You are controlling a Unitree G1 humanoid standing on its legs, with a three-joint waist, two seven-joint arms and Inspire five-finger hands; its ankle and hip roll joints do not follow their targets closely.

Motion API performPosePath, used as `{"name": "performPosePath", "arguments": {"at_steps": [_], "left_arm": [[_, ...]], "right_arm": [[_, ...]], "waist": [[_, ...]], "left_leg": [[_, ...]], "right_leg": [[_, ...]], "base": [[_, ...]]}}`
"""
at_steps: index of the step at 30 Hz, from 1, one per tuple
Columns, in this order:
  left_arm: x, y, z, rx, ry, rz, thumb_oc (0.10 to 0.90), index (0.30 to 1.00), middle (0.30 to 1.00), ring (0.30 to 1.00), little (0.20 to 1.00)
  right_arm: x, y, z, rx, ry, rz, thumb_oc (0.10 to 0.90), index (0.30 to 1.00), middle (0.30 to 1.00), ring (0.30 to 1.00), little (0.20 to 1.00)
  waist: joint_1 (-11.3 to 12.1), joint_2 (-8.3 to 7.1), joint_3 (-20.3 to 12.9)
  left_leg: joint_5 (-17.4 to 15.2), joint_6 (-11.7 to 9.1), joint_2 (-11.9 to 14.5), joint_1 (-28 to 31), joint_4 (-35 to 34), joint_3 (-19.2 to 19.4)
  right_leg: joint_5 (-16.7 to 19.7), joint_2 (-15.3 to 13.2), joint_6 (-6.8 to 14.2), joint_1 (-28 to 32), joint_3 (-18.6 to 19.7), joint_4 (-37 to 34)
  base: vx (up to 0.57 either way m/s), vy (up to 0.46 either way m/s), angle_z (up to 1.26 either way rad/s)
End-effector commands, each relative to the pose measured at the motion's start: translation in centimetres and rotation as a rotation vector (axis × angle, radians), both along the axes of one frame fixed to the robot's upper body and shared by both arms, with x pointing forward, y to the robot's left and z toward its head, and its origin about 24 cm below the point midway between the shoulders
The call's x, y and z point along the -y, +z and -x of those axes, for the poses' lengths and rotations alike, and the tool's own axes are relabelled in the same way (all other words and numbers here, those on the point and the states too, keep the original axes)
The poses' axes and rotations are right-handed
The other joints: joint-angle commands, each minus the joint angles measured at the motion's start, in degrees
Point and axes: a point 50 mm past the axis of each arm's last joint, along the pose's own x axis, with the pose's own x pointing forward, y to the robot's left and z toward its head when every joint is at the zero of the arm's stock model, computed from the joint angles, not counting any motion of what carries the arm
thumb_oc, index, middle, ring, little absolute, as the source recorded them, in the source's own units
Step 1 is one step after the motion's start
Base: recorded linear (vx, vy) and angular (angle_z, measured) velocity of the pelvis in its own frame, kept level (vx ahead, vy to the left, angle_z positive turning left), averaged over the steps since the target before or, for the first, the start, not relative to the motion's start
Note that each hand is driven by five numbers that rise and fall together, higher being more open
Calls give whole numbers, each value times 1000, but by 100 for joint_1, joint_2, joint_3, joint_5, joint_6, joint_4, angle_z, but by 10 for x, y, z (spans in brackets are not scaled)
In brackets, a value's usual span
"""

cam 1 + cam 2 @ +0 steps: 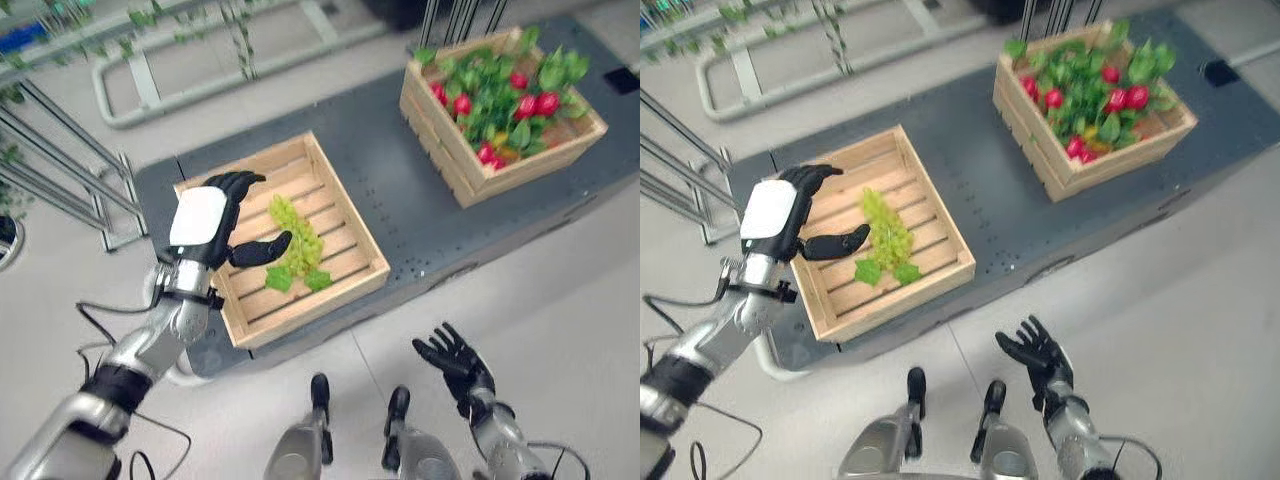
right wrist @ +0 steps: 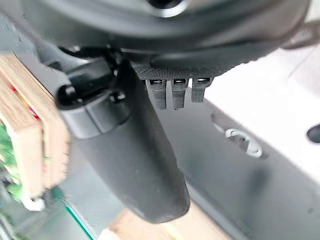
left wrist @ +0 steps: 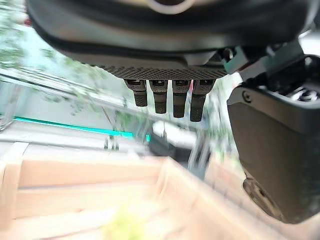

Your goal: Pick up the fruits from the basket on one side to the basket on the other side

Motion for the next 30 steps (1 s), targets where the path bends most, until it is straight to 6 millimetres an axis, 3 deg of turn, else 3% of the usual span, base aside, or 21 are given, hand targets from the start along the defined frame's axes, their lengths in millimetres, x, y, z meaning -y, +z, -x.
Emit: {"name": "performPosePath", "arguments": {"at_steps": [1, 8, 13, 21, 30], "left_arm": [[-14, 68, -8, 329, 79, -55, 800, 900, 900, 900, 900], [-22, 113, -16, 494, 190, -269, 800, 900, 900, 900, 900], [-25, 137, -15, 561, 263, -444, 800, 900, 900, 900, 900], [-21, 172, -13, 610, 356, -684, 800, 900, 900, 900, 900], [-25, 183, -13, 504, 433, -887, 800, 900, 900, 900, 900]], "right_arm": [[-3, 22, -10, 125, 87, -3, 800, 900, 900, 900, 900], [-1, 39, -27, 171, 126, 34, 800, 900, 900, 900, 900], [3, 51, -34, 208, 149, 65, 800, 900, 900, 900, 900], [-2, 68, -42, 269, 185, 66, 800, 900, 900, 900, 900], [0, 72, -44, 271, 176, 66, 800, 900, 900, 900, 900]], "waist": [[-193, -151, 111], [-355, -211, 123], [-448, -163, 123], [-457, -120, 123], [-427, -118, 123]], "left_leg": [[-965, -380, 342, -696, 1583, 98], [-1221, -228, 322, -1909, 2387, 216], [-1333, -154, 346, -2444, 2693, 306], [-1336, -118, 312, -2676, 2684, 326], [-1387, -55, 283, -2720, 2664, 408]], "right_leg": [[-887, -361, -180, -394, 363, 1433], [-1087, -394, -196, -1984, 587, 2595], [-1095, -460, -190, -2675, 673, 3002], [-1017, -481, -168, -3014, 668, 3061], [-934, -516, -116, -3131, 627, 3032]], "base": [[-137, 118, -10], [-84, 98, 3], [-48, 89, -2], [-13, 29, 1], [-1, 43, 0]]}}
